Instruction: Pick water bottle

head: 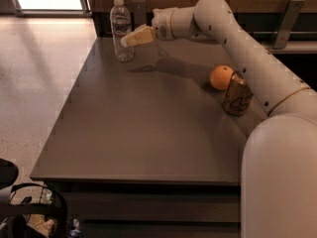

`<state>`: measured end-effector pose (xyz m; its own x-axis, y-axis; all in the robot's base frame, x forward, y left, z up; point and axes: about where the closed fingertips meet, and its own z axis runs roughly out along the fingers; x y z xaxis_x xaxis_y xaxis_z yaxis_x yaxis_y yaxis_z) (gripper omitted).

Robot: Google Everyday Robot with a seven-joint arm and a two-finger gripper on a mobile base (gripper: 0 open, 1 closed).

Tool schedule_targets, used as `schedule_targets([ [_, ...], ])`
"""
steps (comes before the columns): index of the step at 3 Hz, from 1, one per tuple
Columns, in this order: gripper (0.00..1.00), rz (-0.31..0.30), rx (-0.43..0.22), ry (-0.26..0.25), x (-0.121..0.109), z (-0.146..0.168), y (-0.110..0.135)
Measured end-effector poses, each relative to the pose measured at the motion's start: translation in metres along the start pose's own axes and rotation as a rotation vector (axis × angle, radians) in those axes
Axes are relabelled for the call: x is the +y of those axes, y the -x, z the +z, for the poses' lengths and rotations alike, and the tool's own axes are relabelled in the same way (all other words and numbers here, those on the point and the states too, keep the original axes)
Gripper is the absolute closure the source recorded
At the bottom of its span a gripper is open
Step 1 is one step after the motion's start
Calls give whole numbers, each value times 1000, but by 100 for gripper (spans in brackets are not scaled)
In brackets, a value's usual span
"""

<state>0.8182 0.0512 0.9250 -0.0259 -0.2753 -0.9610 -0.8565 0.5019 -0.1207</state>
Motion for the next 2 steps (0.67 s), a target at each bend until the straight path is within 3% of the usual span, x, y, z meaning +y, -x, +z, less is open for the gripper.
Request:
schedule_targets([
  [2,0,-17,-33,23,18,12,11],
])
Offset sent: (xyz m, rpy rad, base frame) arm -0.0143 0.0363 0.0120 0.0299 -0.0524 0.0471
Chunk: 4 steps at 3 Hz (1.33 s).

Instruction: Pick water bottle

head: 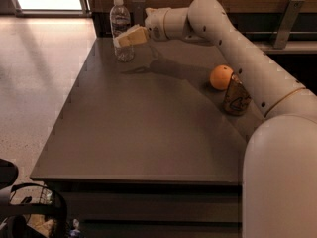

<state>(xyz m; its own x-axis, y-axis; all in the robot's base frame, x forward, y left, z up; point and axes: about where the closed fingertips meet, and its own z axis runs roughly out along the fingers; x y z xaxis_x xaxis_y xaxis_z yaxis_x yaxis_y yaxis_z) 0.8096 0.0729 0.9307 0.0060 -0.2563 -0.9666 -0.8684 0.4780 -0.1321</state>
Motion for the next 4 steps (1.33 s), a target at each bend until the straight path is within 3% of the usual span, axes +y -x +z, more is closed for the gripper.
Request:
schedule_targets([
  [1,0,-7,-17,19,9,11,6],
  [2,13,-20,-21,35,14,21,9],
  [4,62,-18,-21,45,19,27,8],
])
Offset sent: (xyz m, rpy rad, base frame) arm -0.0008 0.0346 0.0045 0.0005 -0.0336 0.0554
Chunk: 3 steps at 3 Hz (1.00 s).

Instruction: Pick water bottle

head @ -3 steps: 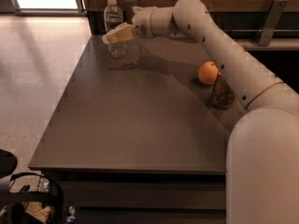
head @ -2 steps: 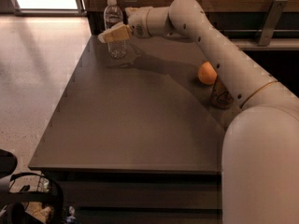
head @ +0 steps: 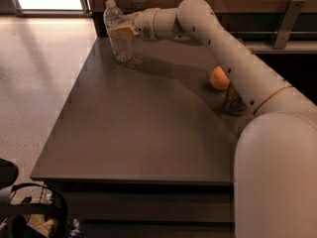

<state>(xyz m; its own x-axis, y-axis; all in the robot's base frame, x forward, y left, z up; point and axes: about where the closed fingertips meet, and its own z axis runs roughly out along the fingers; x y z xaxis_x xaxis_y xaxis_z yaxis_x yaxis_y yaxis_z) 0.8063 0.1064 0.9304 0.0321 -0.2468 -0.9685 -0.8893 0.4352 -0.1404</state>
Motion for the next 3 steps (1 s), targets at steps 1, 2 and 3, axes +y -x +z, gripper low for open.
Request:
schedule_targets([
  [1,92,1,0,6,3,4,0],
  [2,100,1,0,9,4,6,-1],
  [3,100,1,0,10,4,6,-1],
])
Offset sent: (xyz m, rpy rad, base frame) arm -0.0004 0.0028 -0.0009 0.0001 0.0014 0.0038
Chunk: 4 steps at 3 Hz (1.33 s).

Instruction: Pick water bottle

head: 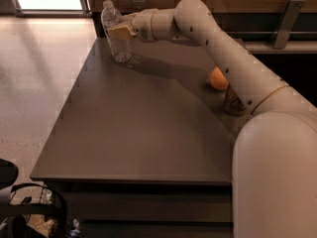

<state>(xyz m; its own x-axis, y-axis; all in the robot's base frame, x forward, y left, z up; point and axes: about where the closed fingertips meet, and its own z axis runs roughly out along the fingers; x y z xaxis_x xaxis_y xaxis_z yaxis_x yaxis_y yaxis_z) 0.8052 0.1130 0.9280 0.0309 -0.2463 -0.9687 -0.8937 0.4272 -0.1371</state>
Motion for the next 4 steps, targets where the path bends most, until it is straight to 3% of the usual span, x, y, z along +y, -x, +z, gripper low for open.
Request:
schedule_targets([
  [1,100,-22,-9,19,3,-4,19],
  [2,100,-77,-26,20,8,-25,56],
  [4,100,-139,-68,4,20,-62,100],
])
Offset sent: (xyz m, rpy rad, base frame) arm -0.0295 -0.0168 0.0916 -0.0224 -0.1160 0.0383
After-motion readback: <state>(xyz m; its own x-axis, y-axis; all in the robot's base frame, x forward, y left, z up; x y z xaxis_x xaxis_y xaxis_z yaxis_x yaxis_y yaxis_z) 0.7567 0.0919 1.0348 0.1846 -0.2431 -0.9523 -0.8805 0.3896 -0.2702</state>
